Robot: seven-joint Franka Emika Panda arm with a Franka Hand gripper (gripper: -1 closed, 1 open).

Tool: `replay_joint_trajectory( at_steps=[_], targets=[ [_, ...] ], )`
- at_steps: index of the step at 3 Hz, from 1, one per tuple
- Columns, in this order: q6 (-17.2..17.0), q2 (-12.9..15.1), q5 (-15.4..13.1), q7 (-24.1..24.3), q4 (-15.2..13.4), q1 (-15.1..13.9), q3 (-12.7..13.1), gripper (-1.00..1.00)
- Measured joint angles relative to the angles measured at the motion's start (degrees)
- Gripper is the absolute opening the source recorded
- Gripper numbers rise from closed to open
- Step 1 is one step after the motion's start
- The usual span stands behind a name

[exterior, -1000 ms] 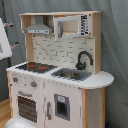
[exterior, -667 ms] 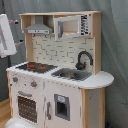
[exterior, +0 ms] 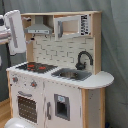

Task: Play with the kitchen

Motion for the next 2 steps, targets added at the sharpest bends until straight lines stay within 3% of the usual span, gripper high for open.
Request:
replay_joint_trajectory(
  at_steps=[2],
  targets=[
    [2.5, -0.1, -0.2, -5.1, -2.1, 0.7, -10.4, 1.00]
  ],
)
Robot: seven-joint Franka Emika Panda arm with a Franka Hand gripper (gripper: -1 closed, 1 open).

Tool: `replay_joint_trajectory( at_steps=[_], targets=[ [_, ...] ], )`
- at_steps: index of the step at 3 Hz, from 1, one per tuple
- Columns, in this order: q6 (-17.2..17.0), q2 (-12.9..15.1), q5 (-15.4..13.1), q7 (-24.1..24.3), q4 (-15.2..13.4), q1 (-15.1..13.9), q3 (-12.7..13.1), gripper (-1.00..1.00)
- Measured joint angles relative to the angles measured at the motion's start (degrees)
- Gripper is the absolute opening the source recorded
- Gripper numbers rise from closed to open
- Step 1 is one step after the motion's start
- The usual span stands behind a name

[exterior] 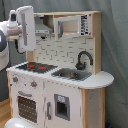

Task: Play with the kitchen

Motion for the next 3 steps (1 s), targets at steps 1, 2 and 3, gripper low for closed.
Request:
replay_joint_trajectory(
  at_steps=[1, 2, 3],
  targets=[
    [1.7, 0.2, 0.0, -1.5, -1.5, 0.0, -2.7, 1.00],
    [2.1, 0.3, -0.1, -1.6, -1.8, 0.0, -3.1, -1.00],
    [3.1, 0.4, -0.1, -2.0, -2.6, -0.1, -4.0, -1.00]
  ],
)
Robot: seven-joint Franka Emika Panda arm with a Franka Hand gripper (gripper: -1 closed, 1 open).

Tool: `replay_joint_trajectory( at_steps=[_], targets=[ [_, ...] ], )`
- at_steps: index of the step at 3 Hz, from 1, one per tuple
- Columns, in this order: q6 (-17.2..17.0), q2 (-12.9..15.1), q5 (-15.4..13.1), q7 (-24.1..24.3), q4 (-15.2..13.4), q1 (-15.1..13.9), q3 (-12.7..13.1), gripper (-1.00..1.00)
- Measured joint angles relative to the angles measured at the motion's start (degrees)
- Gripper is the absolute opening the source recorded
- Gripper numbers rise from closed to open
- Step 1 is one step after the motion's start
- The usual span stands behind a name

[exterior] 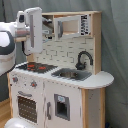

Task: Play with the kitchen

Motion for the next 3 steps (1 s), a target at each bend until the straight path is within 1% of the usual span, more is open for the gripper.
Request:
replay_joint_trajectory(
  at_steps=[1, 2, 3],
  targets=[
    [4.3, 1.2, -0.8, -0.6, -2.3, -0.4, -2.8, -1.00],
    [8.6, 3.7, -1.8, -1.2, -3.3, -1.2, -5.5, -1.00],
    [12.7, 7.7, -2.0, -3.0, -3.4, -2.8, -8.5, -1.00]
  ],
)
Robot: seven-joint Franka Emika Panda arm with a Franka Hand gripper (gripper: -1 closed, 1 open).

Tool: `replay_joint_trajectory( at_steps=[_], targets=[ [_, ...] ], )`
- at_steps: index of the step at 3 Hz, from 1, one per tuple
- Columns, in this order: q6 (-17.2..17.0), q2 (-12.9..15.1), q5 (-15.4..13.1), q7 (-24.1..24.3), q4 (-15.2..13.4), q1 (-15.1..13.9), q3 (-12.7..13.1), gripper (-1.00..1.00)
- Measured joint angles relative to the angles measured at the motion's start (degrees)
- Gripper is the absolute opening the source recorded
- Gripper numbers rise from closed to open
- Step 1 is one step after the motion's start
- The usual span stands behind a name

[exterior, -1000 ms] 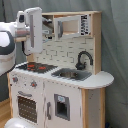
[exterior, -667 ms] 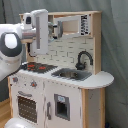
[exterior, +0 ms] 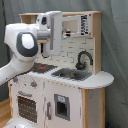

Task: Play with the kitchen

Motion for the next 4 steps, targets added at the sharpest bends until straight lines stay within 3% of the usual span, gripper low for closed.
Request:
replay_joint_trajectory(
  at_steps=[1, 2, 3, 4],
  targets=[
    [3.9, 4.0, -0.2, -1.0, 0.0, -1.4, -1.9, -1.00],
    [8.5, 8.3, -0.2, -1.1, 0.1, -3.0, -2.1, -1.00],
    [12.5, 12.4, -0.2, -1.1, 1.2, -3.8, -0.7, -1.00],
    [13.4, 15.9, -0.2, -1.0, 4.9, -3.7, 3.5, -1.00]
  ],
)
